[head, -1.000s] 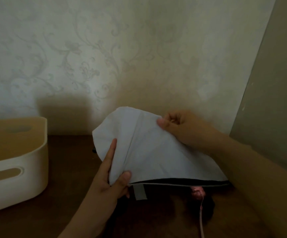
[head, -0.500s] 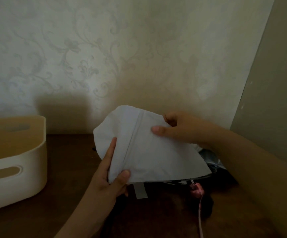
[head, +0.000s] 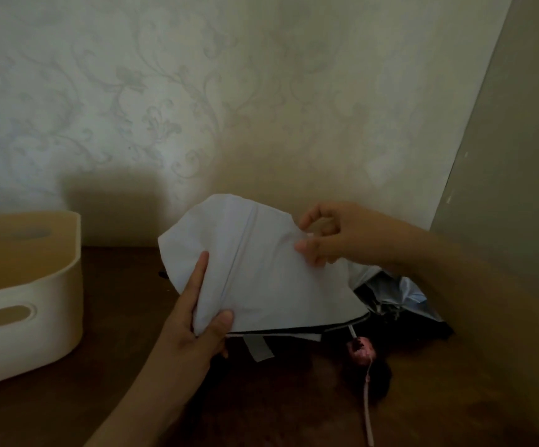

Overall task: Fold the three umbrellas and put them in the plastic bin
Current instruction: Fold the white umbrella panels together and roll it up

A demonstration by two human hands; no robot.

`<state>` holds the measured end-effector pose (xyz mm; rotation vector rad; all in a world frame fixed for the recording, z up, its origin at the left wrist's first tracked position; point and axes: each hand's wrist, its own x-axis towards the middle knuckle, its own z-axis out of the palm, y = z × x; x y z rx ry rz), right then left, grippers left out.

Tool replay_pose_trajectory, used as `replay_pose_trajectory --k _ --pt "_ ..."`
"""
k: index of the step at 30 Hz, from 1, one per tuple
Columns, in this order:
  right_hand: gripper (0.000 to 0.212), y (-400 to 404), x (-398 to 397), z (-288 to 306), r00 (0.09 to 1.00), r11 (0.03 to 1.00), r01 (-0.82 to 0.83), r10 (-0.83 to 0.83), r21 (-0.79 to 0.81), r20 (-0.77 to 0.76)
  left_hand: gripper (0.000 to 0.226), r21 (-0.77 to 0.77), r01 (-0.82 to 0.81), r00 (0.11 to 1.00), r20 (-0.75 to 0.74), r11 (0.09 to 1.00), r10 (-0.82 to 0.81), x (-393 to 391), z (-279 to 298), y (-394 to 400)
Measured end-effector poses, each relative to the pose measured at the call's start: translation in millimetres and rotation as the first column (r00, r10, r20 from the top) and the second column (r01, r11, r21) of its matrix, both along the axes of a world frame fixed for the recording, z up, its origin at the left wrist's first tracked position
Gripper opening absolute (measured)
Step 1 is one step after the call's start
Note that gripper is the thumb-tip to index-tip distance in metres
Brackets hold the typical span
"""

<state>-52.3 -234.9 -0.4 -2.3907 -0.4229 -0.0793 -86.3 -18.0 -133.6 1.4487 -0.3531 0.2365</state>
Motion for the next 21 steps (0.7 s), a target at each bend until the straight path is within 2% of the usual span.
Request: replay_pose_trajectory --k 3,4,9,11,13,16,17,19,20,21 --pt "0.028 -5 8 -1 0.986 0.984 0.104 -0.083 -0.142 0.146 0.069 0.003 0.015 1.0 -0.016 1.0 -0.015 0 2 1" --pt "0.027 -6 8 1 0.984 0.981 0.116 -0.092 -0.155 0.154 0.068 0.003 0.019 1.0 -0.023 1.0 -0.019 0 3 1" --pt "0.028 -6 2 6 0.986 0.98 -0.097 0.07 -0.174 -0.154 0.069 0.03 0.027 0.999 -0.026 0.999 -0.026 1 4 6" --pt "0.022 -5 4 5 0.987 0.963 -0.112 0.081 -0.246 -0.136 0.069 0.022 0.036 0.999 -0.026 0.999 -0.035 0 5 9" --pt "0.017 -3 2 12 0.983 0.963 -0.129 0.093 -0.235 -0.156 0.07 0.022 0.036 0.999 -0.02 0.999 -0.036 0 6 9" --pt "0.037 -1 -5 19 0.913 0.945 -0.244 0.148 -0.218 -0.379 0.069 0.015 0.007 1.0 -0.019 1.0 -0.007 1 7 10" --pt "0.04 -2 -7 18 0.878 0.936 -0.27 0.143 -0.227 -0.457 0.068 0.001 -0.009 1.0 -0.019 1.0 0.009 3 7 11" --pt "0.024 -6 -12 10 0.799 0.91 -0.314 0.101 -0.269 -0.592 0.068 -0.031 -0.051 0.999 -0.02 0.998 0.05 6 5 15" --pt "0.019 -9 -14 6 0.786 0.884 -0.328 0.059 -0.334 -0.615 0.069 -0.04 -0.061 0.998 -0.024 0.997 0.06 7 4 18" --pt "0.02 -12 -16 5 0.811 0.839 -0.324 0.009 -0.437 -0.585 0.068 -0.044 -0.057 0.998 -0.033 0.997 0.056 8 4 19"
